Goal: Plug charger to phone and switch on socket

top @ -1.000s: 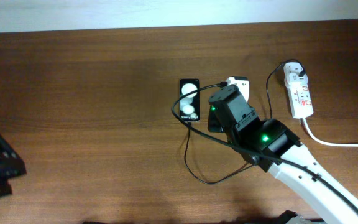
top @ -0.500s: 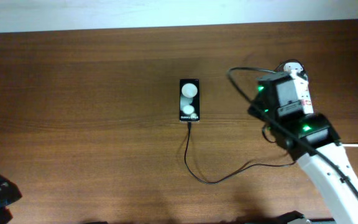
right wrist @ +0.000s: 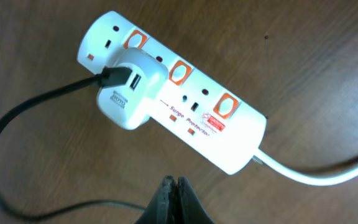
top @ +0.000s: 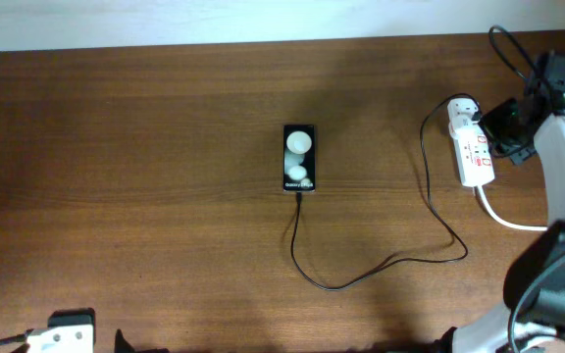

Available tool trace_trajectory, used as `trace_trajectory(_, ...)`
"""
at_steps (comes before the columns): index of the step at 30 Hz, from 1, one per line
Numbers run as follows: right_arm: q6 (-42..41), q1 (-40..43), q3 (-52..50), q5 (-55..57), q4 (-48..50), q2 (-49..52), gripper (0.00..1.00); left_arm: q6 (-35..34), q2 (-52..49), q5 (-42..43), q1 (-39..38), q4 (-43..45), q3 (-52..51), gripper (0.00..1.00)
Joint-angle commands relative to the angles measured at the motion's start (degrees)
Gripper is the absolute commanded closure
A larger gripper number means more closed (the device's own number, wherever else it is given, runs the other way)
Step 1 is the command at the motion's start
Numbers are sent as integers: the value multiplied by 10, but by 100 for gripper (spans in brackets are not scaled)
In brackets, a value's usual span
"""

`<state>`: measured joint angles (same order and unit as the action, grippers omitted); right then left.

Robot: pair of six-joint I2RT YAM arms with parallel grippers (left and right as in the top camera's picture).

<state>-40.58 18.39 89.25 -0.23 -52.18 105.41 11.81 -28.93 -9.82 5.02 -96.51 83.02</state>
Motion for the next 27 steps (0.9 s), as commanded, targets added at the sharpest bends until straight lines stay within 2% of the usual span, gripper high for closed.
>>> trace_trajectory(1,-4,9,24,-4,23,33,96,3,7,6,5,2,2,1)
trace_trajectory(5,-4,58,23,-49,56,77,96,3,77,6,3,13,2,1)
trace_trajectory(8,-8,63,23,-92,77,121,96,3,179,6,3,13,2,1)
trace_trajectory(14,-44,64,23,-118,132,151,96,3,260,6,3,12,2,1)
trace_trajectory(27,-64,52,23,-137,180,188,96,3,285,6,-10,7,4,1)
